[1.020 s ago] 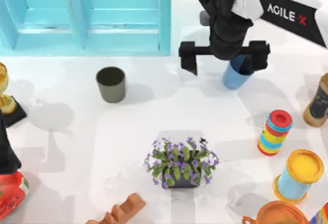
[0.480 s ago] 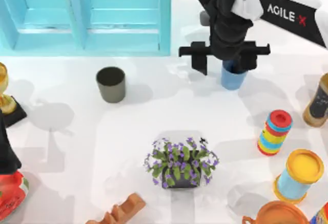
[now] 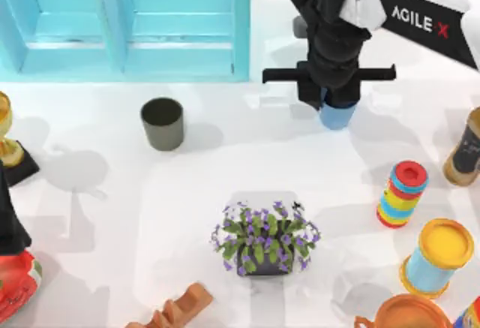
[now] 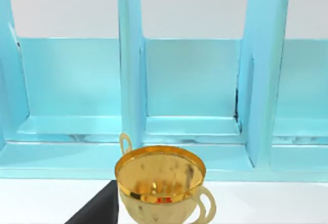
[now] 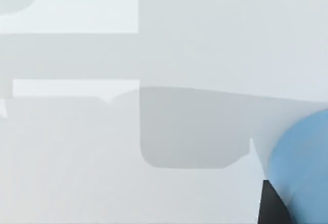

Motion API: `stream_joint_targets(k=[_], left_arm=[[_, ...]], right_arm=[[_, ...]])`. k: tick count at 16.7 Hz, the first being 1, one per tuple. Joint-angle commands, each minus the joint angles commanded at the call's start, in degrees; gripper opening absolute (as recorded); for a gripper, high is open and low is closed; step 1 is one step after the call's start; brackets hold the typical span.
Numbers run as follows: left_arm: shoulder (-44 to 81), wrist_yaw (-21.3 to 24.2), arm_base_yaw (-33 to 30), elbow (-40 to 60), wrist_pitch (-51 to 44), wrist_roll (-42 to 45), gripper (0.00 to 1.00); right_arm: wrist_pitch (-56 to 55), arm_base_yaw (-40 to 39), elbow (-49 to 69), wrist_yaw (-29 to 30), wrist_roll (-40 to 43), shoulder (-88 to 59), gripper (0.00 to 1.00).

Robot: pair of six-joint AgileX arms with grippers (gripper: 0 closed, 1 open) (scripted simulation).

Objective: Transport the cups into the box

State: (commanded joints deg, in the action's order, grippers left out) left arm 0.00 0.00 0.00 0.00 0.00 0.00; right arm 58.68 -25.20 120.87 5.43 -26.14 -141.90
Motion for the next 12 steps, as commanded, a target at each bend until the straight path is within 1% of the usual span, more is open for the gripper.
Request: stream_joint_targets(k=[7, 9, 12], left_arm=[[0.00, 0.00, 0.00, 0.00, 0.00, 0.00, 1.00], [0.00, 0.00, 0.00, 0.00, 0.00, 0.00, 1.00], [0.00, 0.00, 0.00, 0.00, 0.00, 0.00, 1.00]], right_arm=[[0.20, 0.03, -0.13, 0.07, 0.24, 0.35, 0.00], [2.38, 2.08, 0.15, -0.18, 2.03, 2.37, 0.00], [8.42, 7.05, 1.05, -1.17, 6.96, 7.48, 0.00]])
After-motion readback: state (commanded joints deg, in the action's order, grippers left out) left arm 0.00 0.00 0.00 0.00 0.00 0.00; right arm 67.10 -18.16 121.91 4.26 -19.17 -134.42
